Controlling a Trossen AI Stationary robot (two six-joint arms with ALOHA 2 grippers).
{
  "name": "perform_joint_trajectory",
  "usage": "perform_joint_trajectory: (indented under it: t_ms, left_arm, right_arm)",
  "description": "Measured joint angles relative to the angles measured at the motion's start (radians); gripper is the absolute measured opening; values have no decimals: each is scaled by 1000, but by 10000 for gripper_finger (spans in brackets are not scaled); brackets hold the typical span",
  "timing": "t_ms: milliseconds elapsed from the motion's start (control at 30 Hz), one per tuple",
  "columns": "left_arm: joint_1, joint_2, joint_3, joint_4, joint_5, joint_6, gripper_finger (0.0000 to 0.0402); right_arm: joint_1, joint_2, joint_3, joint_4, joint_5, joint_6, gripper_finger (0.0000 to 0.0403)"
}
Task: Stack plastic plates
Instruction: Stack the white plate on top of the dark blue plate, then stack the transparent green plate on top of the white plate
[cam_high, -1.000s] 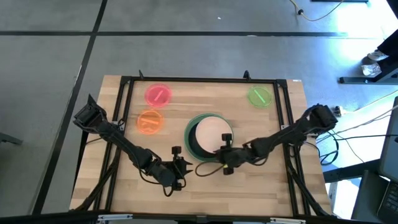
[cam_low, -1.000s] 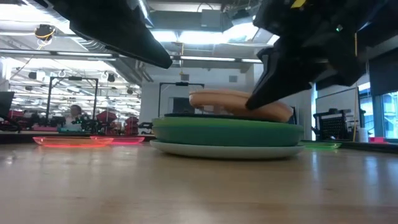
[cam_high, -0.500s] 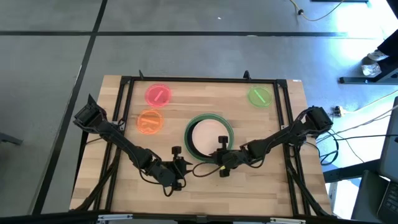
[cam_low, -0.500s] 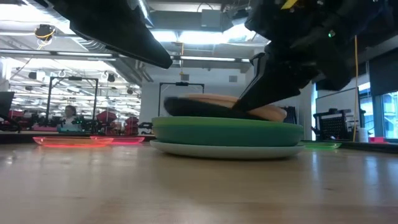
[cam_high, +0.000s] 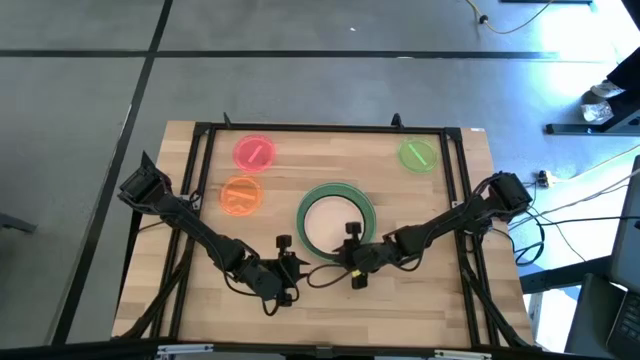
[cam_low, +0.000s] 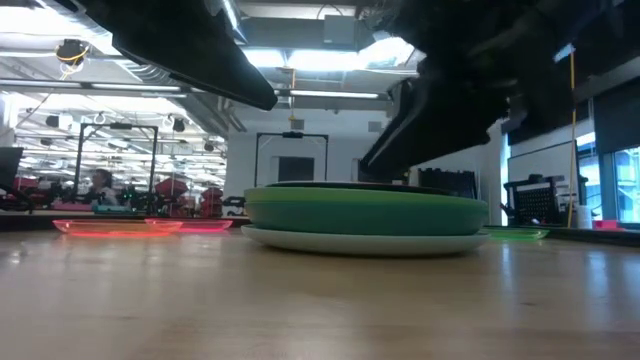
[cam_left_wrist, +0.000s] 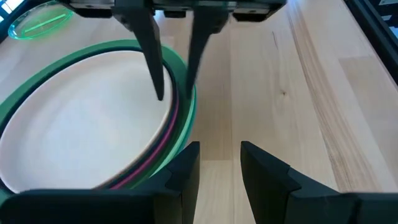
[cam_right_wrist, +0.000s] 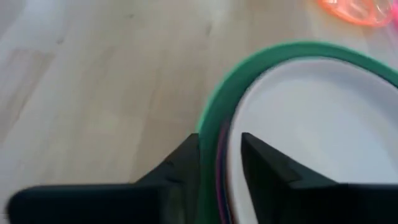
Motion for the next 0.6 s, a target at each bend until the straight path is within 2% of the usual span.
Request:
perform_joint_trajectory:
  t_ms: [133, 333, 467, 600]
  left_arm:
    - [0, 0, 0, 0, 0, 0, 109]
    - [0, 0, -1, 0, 0, 0, 109]
    - [0, 0, -1, -1, 2, 0, 109]
    - [0, 0, -1, 0, 4, 0, 109]
  right_arm:
    - [2, -17, 55, -101, -8, -22, 137]
    - [22, -132, 80, -296, 11, -15, 147]
    - [23, -213, 80, -434, 145, 8, 147]
    - [-6, -276, 79, -584, 193, 39, 147]
